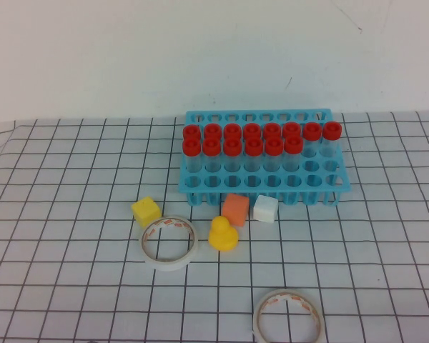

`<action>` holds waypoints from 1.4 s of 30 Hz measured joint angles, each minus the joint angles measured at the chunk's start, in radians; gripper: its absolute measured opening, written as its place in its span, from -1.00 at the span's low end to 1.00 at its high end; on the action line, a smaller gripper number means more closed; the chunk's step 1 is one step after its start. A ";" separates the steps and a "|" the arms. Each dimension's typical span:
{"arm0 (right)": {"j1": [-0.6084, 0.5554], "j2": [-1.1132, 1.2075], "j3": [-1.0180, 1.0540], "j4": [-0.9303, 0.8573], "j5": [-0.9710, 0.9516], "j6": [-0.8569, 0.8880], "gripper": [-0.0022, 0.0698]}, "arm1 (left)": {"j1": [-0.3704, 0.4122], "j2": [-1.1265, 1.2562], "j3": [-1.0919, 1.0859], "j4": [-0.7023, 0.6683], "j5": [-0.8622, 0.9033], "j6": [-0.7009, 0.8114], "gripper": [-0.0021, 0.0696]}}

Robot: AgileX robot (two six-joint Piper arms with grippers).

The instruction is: Place the test tubes

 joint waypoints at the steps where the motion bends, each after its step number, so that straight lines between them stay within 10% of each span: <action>1: -0.034 0.000 0.011 0.011 -0.002 -0.017 -0.94 | 0.000 0.000 0.000 0.000 -0.002 0.000 -0.95; 42: -0.119 0.000 0.051 0.010 -0.042 0.009 -0.94 | 0.000 0.000 0.000 0.000 -0.002 -0.003 -0.95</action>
